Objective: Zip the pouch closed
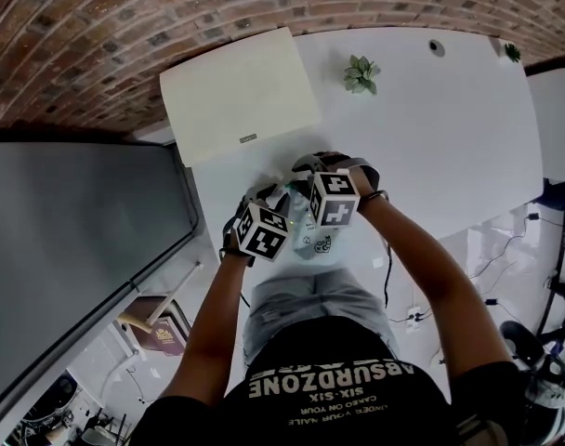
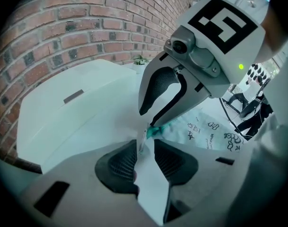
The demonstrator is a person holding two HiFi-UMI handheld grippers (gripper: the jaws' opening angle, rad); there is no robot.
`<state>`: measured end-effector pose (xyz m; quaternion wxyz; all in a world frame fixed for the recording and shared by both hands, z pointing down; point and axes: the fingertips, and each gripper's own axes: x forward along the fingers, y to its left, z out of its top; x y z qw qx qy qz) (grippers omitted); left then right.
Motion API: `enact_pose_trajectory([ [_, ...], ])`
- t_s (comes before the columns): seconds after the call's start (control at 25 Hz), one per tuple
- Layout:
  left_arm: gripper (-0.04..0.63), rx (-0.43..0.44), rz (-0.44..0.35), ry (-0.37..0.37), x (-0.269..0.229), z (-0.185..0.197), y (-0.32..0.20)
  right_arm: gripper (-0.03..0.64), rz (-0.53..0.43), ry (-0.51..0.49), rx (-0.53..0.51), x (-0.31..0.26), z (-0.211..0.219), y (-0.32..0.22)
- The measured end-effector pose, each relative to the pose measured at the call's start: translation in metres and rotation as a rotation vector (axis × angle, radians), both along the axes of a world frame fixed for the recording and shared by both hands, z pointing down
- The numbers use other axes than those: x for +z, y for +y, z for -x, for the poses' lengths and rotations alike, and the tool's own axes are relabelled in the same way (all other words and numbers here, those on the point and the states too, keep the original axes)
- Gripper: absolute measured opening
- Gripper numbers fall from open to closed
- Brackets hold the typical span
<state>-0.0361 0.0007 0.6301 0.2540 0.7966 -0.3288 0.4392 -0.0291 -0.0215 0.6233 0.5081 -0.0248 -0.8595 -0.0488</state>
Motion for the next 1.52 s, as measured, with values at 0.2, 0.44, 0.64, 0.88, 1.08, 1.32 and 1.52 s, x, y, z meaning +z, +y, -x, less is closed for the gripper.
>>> enact_pose_trajectory([
  [0.2,0.099,0.012,-0.001,-0.010,0.004,0.002,0.000,0.098,-0.009,0.004,-0.028,-0.001,0.000,-0.004],
  [0.44,0.066,0.022,-0.004,-0.013,0.005,0.001,-0.001,0.095,-0.024,0.043,-0.089,0.005,-0.002,-0.004],
  [0.64,0.046,0.033,-0.003,-0.023,0.009,0.002,-0.002,0.081,-0.026,0.053,-0.179,0.005,0.002,0.005],
  [0.88,0.040,0.049,-0.003,-0.023,0.009,0.002,-0.002,0.075,-0.040,0.093,-0.311,0.008,0.004,0.016],
  [1.08,0.038,0.077,-0.023,-0.038,0.010,0.002,-0.002,0.048,-0.036,0.113,-0.337,0.011,0.004,0.019],
  [1.32,0.038,0.068,-0.020,-0.034,0.011,0.002,-0.003,0.025,0.007,0.158,-0.379,0.010,0.006,0.022],
  [1.52,0.038,0.054,-0.010,-0.037,0.011,0.003,-0.002,0.005,-0.003,0.166,-0.322,0.013,0.006,0.022],
])
